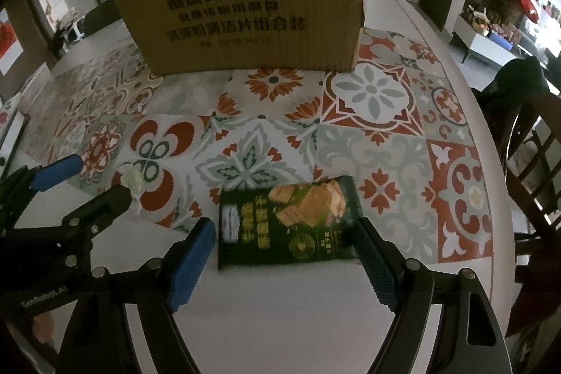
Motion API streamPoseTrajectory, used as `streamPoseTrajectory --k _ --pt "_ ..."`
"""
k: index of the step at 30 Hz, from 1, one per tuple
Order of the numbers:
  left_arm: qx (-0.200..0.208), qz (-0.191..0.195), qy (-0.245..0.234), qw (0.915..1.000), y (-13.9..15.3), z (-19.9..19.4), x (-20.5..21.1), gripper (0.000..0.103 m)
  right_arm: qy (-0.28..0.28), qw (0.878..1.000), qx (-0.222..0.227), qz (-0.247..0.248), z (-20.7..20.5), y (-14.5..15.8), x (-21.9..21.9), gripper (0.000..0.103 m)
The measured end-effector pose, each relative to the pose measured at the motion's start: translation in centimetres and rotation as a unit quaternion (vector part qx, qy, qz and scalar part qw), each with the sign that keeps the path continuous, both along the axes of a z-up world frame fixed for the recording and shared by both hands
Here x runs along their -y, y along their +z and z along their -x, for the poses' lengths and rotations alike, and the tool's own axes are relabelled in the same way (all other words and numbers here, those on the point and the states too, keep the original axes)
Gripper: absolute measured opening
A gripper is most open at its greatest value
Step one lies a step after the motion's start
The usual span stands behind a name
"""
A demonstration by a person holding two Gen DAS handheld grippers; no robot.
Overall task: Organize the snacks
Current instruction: 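Grasp the white wrapped candy with left tool while right tool approaches the green cracker bag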
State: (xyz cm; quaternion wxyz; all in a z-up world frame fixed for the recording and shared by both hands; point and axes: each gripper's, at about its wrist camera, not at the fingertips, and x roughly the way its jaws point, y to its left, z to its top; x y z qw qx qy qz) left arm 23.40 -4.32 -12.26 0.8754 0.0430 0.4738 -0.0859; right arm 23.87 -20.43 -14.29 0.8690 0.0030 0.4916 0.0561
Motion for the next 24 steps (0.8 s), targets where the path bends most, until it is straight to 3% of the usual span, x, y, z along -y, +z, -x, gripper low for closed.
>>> streamPoseTrajectory --k 8,12,14,20,24 --pt "-0.008 -0.007 0.009 0.9999 -1.2 -0.7 0.4 0.079 -0.005 1.0 0.018 0.011 0.0 -0.1 -0.1 0.081" --pt "-0.014 0.001 0.01 0.9998 -1.6 -0.9 0.5 0.07 -0.005 1.0 0.025 0.015 0.0 -0.2 -0.2 0.081" --pt "-0.012 0.003 0.004 0.9999 -1.5 -0.8 0.7 0.058 -0.005 1.0 0.027 0.013 0.1 -0.2 -0.1 0.08" --pt "-0.008 0.005 -0.004 0.9999 -1.3 -0.4 0.7 0.024 0.011 0.999 0.044 0.029 0.7 0.2 -1.0 0.065" --pt "-0.011 0.012 -0.004 0.9999 -1.2 -0.3 0.3 0.022 0.011 0.998 0.052 0.036 0.9 0.4 -1.3 0.061"
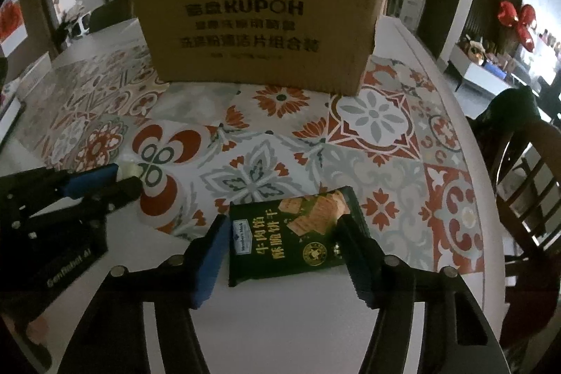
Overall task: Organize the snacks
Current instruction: 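Grasp the white wrapped candy with left tool while right tool approaches the green cracker bag, then grasp the green cracker bag with the right tool and lift it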
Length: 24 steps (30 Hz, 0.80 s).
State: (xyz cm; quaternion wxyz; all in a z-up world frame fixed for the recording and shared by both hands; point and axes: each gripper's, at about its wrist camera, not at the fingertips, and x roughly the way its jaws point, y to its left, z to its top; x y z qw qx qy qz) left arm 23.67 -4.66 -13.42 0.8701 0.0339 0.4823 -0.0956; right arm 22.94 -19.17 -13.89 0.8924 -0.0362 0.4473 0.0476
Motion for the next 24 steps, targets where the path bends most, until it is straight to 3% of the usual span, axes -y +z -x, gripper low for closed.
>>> streamPoseTrajectory --k 3,8,14,17,18,24 --pt "0.001 0.0 -0.008 1.0 0.1 0.5 0.3 0.022 0.003 1.0 0.004 -0.016 0.3 0.3 0.3 0.041" --pt "-0.004 0.019 -0.034 0.9992 0.3 1.7 1.3 0.022 0.009 0.999 0.004 -0.03 1.2 0.2 1.0 0.039" --pt "-0.002 0.038 -0.048 0.9981 0.7 2.1 2.1 0.022 -0.015 0.999 -0.003 -0.045 2.5 0.3 2.1 0.04" --pt "0.008 0.045 -0.051 0.9976 1.3 2.2 2.1 0.022 -0.044 0.996 -0.007 -0.079 2.5 0.5 2.9 0.058" --pt "0.012 0.047 -0.051 0.9975 1.5 2.2 2.0 0.022 -0.059 0.994 -0.007 -0.088 2.6 0.6 3.2 0.06" --pt "0.044 0.043 -0.066 0.996 2.3 1.7 1.2 0.022 -0.177 0.969 -0.017 -0.169 2.4 0.3 4.1 0.06"
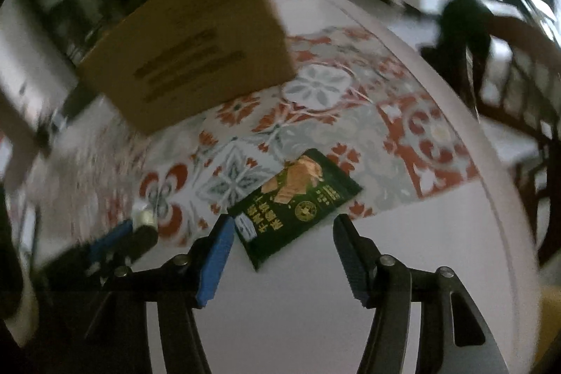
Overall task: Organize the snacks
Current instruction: 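Grasp the green cracker bag with the right tool and lift it, then carry the white candy and green cracker bag in both tools over the box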
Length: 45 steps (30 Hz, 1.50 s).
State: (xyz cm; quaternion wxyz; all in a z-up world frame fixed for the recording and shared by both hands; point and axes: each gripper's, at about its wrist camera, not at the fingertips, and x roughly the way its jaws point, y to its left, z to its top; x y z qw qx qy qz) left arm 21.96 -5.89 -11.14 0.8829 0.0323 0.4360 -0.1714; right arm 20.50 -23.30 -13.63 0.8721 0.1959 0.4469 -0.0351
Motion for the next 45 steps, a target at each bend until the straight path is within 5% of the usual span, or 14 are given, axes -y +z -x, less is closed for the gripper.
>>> streamPoseTrajectory --k 13,24,45 --pt "0.031 -0.008 -0.031 0.999 0.7 -2.1 -0.7 0.022 -0.112 0.991 -0.04 0.056 -3.3 -0.7 -2.5 0.06" --pt "0.024 0.002 -0.021 0.9995 0.2 -3.2 -0.6 0.022 -0.078 0.985 -0.045 0.151 -4.6 -1.1 -4.3 0.06" --pt "0.014 0.005 0.004 0.9999 1.0 -2.8 -0.6 0.022 -0.017 0.993 0.007 0.119 -3.0 0.1 -3.7 0.052"
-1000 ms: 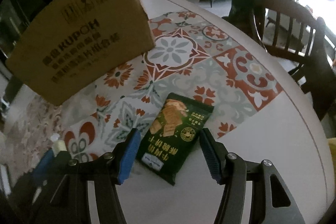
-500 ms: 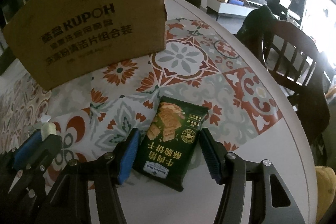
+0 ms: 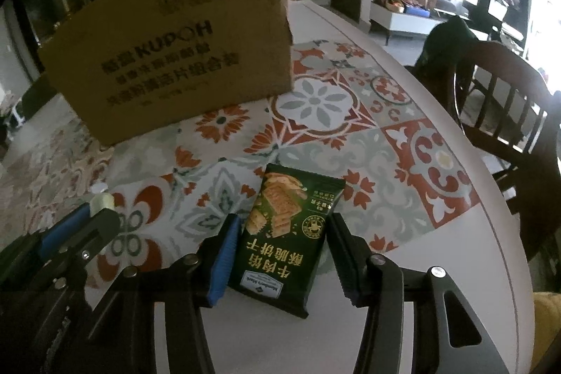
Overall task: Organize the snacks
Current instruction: 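Carry the white candy and green cracker bag in both tools over the box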
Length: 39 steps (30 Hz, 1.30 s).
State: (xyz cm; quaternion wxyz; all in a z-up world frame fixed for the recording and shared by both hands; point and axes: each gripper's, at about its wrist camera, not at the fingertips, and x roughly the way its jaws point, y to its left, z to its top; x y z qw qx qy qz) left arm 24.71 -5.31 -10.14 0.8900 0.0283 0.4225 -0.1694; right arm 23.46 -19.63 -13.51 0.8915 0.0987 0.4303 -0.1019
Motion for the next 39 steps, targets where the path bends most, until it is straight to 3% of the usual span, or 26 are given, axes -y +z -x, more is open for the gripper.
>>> streamPoseTrajectory --k 18,39 --pt "0.068 0.014 0.026 0.9973 6.6 1.7 -1.6 0.022 0.031 0.996 0.076 -0.021 1.9 6.1 0.3 0.052" --pt "0.157 0.035 0.033 0.9864 14.0 0.8 -2.1 0.022 0.052 0.985 0.163 -0.037 0.4 13.2 0.6 0.052"
